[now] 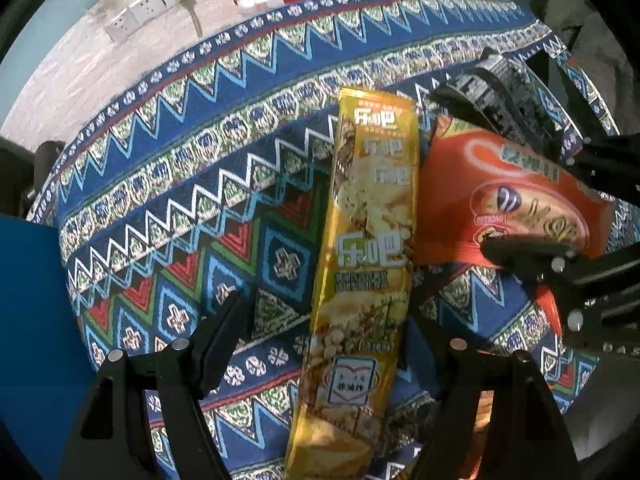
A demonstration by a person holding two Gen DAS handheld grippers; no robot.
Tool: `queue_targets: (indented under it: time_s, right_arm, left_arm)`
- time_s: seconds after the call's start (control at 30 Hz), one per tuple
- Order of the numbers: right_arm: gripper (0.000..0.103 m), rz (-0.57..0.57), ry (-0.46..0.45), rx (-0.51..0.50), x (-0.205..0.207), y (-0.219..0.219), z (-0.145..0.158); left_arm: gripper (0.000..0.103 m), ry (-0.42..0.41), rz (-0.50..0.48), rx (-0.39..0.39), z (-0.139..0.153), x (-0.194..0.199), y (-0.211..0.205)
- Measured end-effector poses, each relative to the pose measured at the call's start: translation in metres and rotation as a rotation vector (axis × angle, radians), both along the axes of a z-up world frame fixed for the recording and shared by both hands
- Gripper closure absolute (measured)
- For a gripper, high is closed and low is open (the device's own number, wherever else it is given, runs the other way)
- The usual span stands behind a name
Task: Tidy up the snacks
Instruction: 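Grasp the yellow stick pack with the left tool while the right tool grasps the red chip bag, then carry both bags over the cardboard box and open both tools to drop them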
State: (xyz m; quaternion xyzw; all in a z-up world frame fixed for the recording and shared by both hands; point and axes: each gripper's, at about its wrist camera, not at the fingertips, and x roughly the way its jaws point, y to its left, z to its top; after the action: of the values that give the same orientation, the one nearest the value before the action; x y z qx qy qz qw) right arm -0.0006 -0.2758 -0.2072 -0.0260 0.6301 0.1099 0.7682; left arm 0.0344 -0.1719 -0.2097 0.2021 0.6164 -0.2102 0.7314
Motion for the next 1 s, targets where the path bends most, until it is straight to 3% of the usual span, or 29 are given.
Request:
queue_targets:
  time_s: [0.07, 0.13, 0.23, 0.5, 0.83, 1.0]
  right_arm:
    - [0.060, 0.004, -0.013, -0.013, 0.000, 0.002, 0.001]
    - [0.062, -0.004, -0.016, -0.001, 0.002, 0.003, 0.001]
    - [0.064, -0.017, -0.033, -0.009, 0.000, 0.002, 0.008]
    - [0.064, -0.045, -0.088, 0.001, 0.026, -0.014, 0.026]
    - [0.064, -0.086, -0.174, 0.017, 0.016, -0.004, 0.073]
    - [0.064, -0.092, -0.215, 0.027, 0.013, -0.001, 0.091]
  left_arm:
    - [0.043, -0.008, -0.015, -0.013, 0.002, 0.001, -0.001]
    - [0.066, -0.005, -0.019, -0.029, 0.004, 0.000, -0.002]
    - [0.071, -0.016, -0.022, -0.021, 0.009, 0.001, 0.003]
    - [0.072, -0.110, 0.032, -0.020, 0.043, 0.002, 0.029]
    - [0.072, -0.226, 0.053, -0.043, 0.104, -0.011, 0.052]
    - [0.072, -0.250, 0.071, -0.059, 0.120, -0.016, 0.058]
